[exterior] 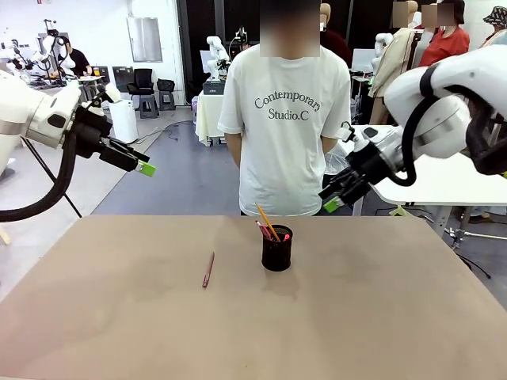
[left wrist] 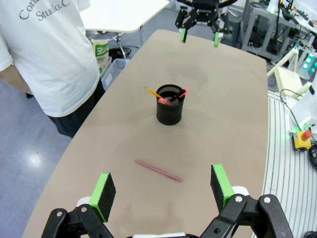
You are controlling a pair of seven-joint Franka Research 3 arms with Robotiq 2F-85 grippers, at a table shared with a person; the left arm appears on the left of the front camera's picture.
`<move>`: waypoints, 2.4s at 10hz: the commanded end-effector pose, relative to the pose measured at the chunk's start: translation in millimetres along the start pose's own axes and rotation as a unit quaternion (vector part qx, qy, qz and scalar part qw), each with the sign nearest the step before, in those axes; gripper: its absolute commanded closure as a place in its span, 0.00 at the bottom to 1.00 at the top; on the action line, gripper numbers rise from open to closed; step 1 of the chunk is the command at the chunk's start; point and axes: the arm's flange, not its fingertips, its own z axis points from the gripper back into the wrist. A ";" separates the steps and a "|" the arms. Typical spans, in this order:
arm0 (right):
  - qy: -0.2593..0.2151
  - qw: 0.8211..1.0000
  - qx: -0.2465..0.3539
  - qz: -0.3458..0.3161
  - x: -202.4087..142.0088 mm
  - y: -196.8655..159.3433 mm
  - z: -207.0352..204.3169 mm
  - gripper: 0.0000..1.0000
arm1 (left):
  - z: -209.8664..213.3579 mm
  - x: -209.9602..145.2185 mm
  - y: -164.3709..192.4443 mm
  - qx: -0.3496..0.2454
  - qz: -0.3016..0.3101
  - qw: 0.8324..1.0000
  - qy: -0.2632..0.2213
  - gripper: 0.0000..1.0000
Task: Place the pens into the pen holder.
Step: Pick up a writing instrument from the table and place it into the Pen holder.
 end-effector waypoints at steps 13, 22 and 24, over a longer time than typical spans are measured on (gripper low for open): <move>-0.039 0.985 -0.167 0.035 11.9 23.3 124.7 0.00 | 2.7 -0.7 -1.2 0.002 0.001 1.000 0.000 0.00; -0.039 0.985 -0.167 0.035 11.9 23.3 124.7 0.00 | 2.7 -0.7 -1.2 0.002 0.001 1.000 0.000 0.00; -0.039 0.985 -0.167 0.035 11.9 23.3 124.7 0.00 | 2.7 -0.7 -1.2 0.002 0.001 1.000 0.000 0.00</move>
